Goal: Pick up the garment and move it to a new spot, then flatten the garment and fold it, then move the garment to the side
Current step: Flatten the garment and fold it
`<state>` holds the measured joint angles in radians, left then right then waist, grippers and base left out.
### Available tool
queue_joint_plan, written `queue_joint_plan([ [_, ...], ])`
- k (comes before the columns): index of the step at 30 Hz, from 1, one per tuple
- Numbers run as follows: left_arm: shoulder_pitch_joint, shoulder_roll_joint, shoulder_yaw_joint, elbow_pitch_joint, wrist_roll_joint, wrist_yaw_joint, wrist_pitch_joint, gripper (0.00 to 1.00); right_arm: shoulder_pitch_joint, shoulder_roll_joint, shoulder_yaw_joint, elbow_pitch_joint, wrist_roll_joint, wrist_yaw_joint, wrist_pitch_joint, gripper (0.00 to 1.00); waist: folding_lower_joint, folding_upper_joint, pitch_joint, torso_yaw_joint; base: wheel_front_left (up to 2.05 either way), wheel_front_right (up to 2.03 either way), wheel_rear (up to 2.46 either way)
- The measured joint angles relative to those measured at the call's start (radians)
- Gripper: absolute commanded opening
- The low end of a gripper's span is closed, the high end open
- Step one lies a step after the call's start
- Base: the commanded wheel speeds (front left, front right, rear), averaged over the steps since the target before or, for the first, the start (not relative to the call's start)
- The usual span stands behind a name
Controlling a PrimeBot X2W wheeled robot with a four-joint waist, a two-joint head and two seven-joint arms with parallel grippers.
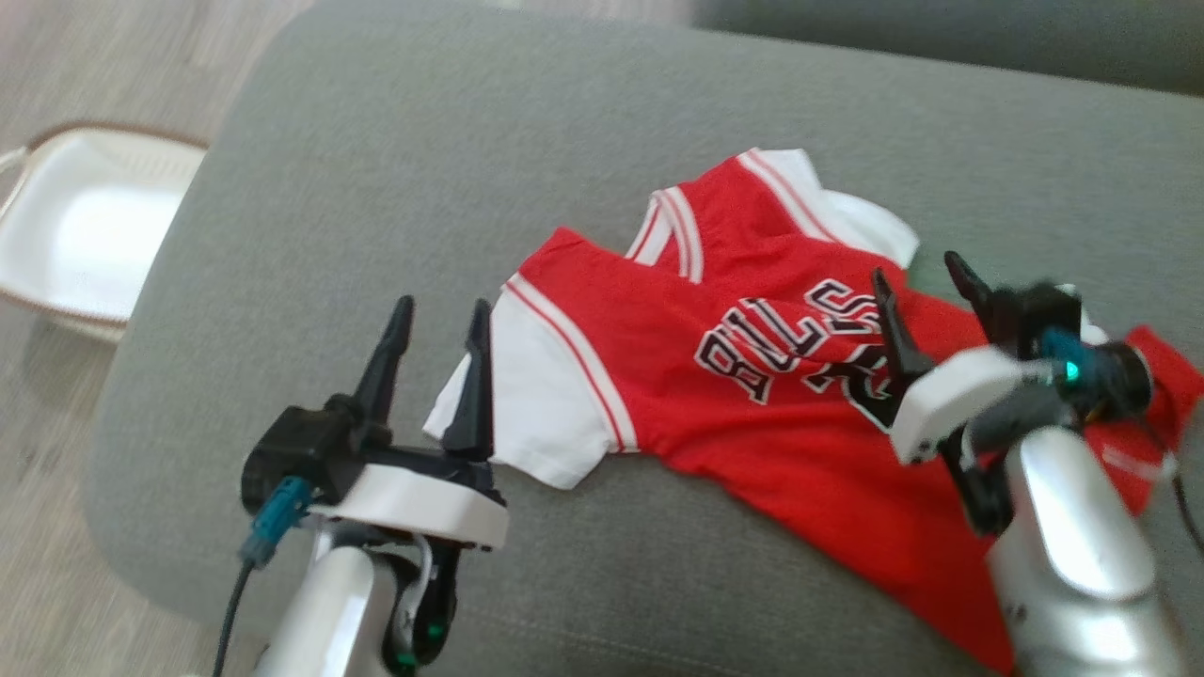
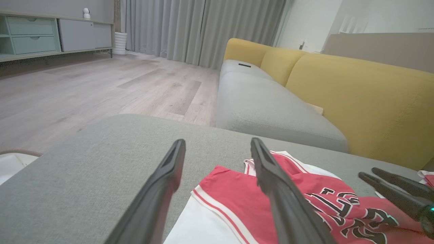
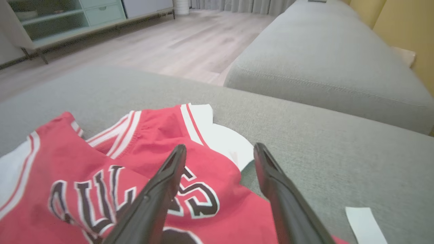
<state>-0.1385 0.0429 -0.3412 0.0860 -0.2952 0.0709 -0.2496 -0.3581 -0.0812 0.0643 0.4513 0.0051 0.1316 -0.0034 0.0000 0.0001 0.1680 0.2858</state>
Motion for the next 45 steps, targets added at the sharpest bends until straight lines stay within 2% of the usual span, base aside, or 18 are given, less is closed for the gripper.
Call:
queue_joint_plan([
  [3, -0.011, 0.000, -0.027, 0.000, -0.011, 0.001, 0.000, 1.00, -0.087, -0.045, 0.042, 0.102, 0.044, 0.000, 0.082, 1.00, 0.0000, 0.0000, 0.026, 0.029, 0.00, 0.00, 0.00],
  [10, -0.026, -0.001, -0.077, -0.003, -0.044, 0.018, 0.000, 1.00, -0.251, -0.166, 0.303, 0.270, 0.146, 0.000, 0.201, 1.00, 0.0000, 0.0000, 0.073, 0.089, 0.00, 0.00, 0.00],
  [16, -0.037, 0.000, -0.097, -0.017, -0.062, 0.026, 0.000, 1.00, -0.361, -0.241, 0.476, 0.341, 0.222, 0.000, 0.245, 1.00, 0.0000, 0.0000, 0.101, 0.101, 0.00, 0.00, 0.00],
  [21, -0.047, 0.000, -0.102, -0.017, -0.075, 0.028, 0.000, 1.00, -0.454, -0.287, 0.633, 0.363, 0.369, 0.000, 0.338, 1.00, 0.0000, 0.0000, 0.121, 0.103, 0.00, 0.00, 0.00],
  [22, -0.055, -0.001, -0.104, -0.017, -0.081, 0.028, 0.000, 1.00, -0.468, -0.300, 0.665, 0.354, 0.410, 0.000, 0.360, 0.24, 0.0000, 0.0000, 0.126, 0.104, 0.00, 0.00, 0.00],
  [23, -0.062, -0.001, -0.105, -0.019, -0.086, 0.032, 0.000, 1.00, -0.483, -0.317, 0.699, 0.341, 0.444, 0.000, 0.374, 0.00, 0.0000, 0.0000, 0.130, 0.105, 0.00, 0.00, 0.00],
  [26, -0.074, -0.001, -0.106, -0.021, -0.095, 0.035, 0.000, 1.00, -0.531, -0.375, 0.792, 0.317, 0.495, 0.000, 0.385, 0.00, 0.0001, 0.0000, 0.141, 0.109, 0.00, 0.00, 0.00],
  [32, -0.076, -0.001, -0.124, -0.021, -0.112, 0.036, 0.000, 1.00, -0.622, -0.448, 0.837, 0.367, 0.517, 0.000, 0.278, 0.00, 0.0001, 0.0000, 0.159, 0.130, 0.00, 0.00, 0.00],
  [39, -0.096, -0.001, -0.134, -0.023, -0.135, 0.036, 0.000, 1.00, -0.823, -0.465, 0.871, 0.488, 0.366, 0.000, 0.097, 0.00, 0.0001, 0.0000, 0.178, 0.162, 0.00, 0.00, 0.00],
  [45, -0.097, -0.001, -0.134, -0.026, -0.139, 0.036, 0.000, 1.00, -0.919, -0.451, 0.881, 0.599, 0.251, 0.000, -0.005, 0.00, 0.0000, 0.0000, 0.191, 0.179, 0.00, 0.00, 0.00],
])
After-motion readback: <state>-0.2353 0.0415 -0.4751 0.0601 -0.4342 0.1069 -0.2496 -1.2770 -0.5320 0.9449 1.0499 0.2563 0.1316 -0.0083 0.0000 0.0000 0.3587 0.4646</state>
